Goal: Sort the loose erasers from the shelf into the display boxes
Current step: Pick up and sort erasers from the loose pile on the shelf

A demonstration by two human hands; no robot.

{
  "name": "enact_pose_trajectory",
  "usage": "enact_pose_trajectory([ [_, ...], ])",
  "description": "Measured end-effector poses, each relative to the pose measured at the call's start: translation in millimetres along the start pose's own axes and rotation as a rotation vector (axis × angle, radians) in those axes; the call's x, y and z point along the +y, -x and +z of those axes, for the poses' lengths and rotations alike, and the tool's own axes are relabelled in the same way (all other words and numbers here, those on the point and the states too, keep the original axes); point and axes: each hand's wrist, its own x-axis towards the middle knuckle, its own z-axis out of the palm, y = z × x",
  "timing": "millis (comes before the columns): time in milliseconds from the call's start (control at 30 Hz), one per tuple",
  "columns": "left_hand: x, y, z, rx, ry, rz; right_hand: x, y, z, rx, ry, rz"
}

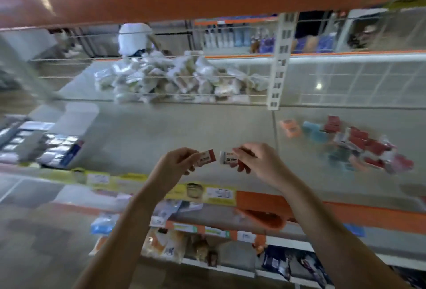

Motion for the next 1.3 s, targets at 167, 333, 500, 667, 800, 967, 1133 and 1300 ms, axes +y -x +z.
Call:
enact_pose_trajectory([
  [167,-42.4,51.3,-114.7,0.121,0.047,-0.015,-61.0,-33.8,112.2,-0.094,-0.007,-0.054],
  [333,-90.8,95.6,-232.5,0.212,0.024,-0.028,-118.7,-69.5,224.2,-0.153,0.039,-0.154],
  [500,-129.5,120.4,-314.6,0.299,0.04,-0.056,-164.2,-107.3,302.2,-0.224,-0.085,-0.157],
  [667,-164.8,114.2,-383.5,0.33,0.016,-0.056,-197.4,-162.1,364.7,-0.293,-0.174,-0.122],
  [800,-189.4,86.7,-450.9,0.335,-0.057,-0.051,-222.8,-225.8,408.7,-0.327,-0.171,-0.158],
  [967,-212.1,35.0,-530.9,0.309,-0.095,-0.093,-252.8,-303.3,454.7,-0.415,-0.167,-0.074],
  [1133,-234.8,-11.4,-592.4,0.274,-0.113,-0.105,-271.0,-364.6,495.6,-0.413,-0.099,-0.034],
  [1300,-257.2,-45.4,-638.0,0.204,-0.184,-0.083,-278.4,-401.7,535.1,-0.396,0.058,0.013],
])
